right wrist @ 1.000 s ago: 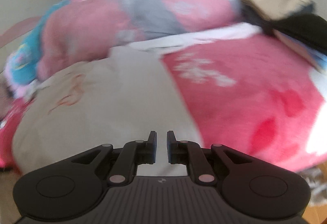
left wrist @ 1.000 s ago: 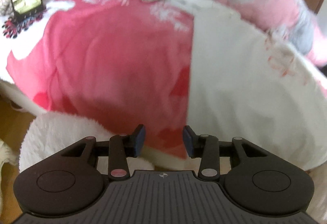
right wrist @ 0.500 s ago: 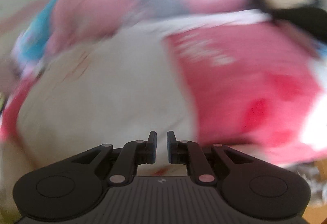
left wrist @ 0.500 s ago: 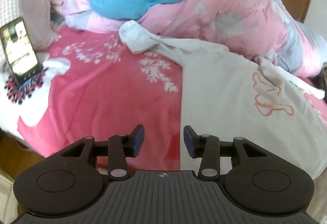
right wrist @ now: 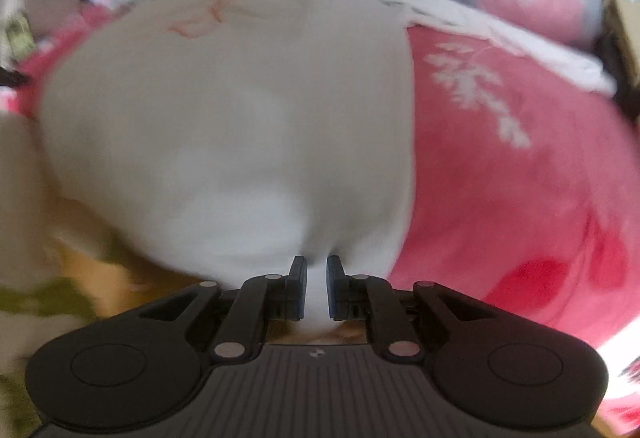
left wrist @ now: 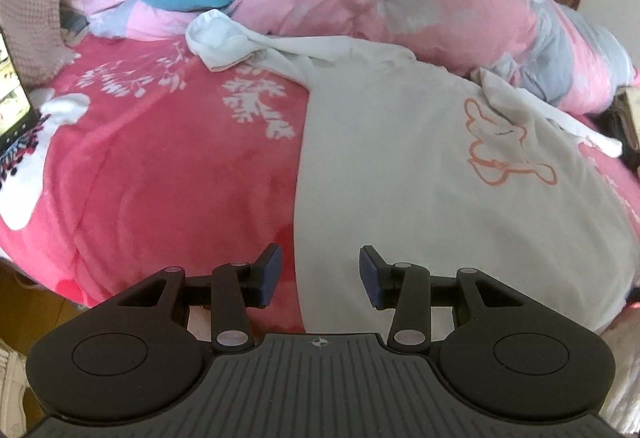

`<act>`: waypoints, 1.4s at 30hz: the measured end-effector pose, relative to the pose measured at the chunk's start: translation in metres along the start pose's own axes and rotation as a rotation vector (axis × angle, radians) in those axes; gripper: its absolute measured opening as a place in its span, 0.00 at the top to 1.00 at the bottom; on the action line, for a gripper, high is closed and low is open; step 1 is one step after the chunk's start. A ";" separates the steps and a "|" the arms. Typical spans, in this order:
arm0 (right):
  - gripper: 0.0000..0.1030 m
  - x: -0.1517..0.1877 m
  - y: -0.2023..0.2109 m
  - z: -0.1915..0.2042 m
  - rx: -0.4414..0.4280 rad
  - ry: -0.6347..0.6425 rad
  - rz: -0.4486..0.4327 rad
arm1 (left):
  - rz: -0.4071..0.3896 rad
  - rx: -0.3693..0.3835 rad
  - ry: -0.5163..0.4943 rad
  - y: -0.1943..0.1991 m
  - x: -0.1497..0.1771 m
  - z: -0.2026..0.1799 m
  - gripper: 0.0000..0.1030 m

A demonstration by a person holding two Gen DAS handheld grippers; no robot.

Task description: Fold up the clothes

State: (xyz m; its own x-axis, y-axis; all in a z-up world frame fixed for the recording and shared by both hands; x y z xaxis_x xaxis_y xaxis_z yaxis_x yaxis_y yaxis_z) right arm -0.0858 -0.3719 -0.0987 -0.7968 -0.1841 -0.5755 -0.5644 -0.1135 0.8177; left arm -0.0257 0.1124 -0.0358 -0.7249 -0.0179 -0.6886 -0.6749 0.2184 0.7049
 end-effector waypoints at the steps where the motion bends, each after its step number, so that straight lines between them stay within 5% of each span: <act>1: 0.94 -0.002 -0.010 -0.007 0.023 -0.020 0.011 | -0.001 -0.011 -0.013 0.007 -0.005 0.005 0.59; 4: 1.00 0.004 -0.027 -0.033 -0.044 -0.174 0.073 | -0.037 -0.096 -0.071 0.043 -0.033 0.033 0.59; 7: 1.00 0.004 -0.031 -0.030 -0.024 -0.169 0.075 | -0.106 -0.227 -0.110 0.074 -0.061 0.059 0.59; 9: 1.00 0.002 -0.036 -0.029 -0.011 -0.194 0.080 | -0.140 -0.245 -0.108 0.080 -0.071 0.066 0.59; 16: 0.98 0.012 -0.059 -0.019 0.167 -0.292 0.228 | -0.123 0.008 0.004 0.007 -0.032 0.034 0.56; 19: 0.98 0.010 -0.020 -0.009 0.165 -0.264 0.211 | -0.116 0.098 0.046 -0.018 -0.012 0.019 0.56; 22: 0.98 -0.011 0.038 0.004 0.161 -0.227 0.095 | -0.139 0.138 0.030 -0.030 -0.007 0.008 0.56; 26: 0.92 -0.060 0.075 0.023 0.088 -0.186 -0.188 | -0.138 0.178 0.009 -0.048 -0.010 -0.005 0.56; 28: 0.81 -0.086 0.055 0.025 0.085 -0.192 -0.252 | -0.138 0.186 0.008 -0.056 -0.011 -0.011 0.56; 34: 0.82 -0.128 -0.030 0.015 0.029 -0.216 -0.232 | -0.159 0.175 -0.015 -0.069 -0.008 -0.018 0.56; 38: 0.86 -0.142 -0.075 -0.023 0.069 -0.291 -0.184 | -0.183 0.187 -0.010 -0.076 -0.009 -0.014 0.56; 42: 0.85 -0.156 -0.073 -0.064 0.132 -0.426 -0.194 | -0.202 0.215 0.020 -0.082 -0.014 -0.007 0.56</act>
State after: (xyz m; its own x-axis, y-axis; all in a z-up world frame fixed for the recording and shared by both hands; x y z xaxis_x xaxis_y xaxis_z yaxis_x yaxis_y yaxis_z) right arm 0.0938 -0.3970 -0.0675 -0.6760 0.2476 -0.6940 -0.7120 0.0233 0.7018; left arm 0.0386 0.0884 -0.0829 -0.5832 -0.1010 -0.8060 -0.7625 0.4101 0.5004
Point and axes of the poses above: each gripper's, at about its wrist camera, not at the fingertips, and y roughly against the way its jaws point, z to its left, x to its underside, the point moved 2 cm from there along -y, roughly the way its jaws point, and after that the axes turned 2 degrees about y, right-handed, at the moved point
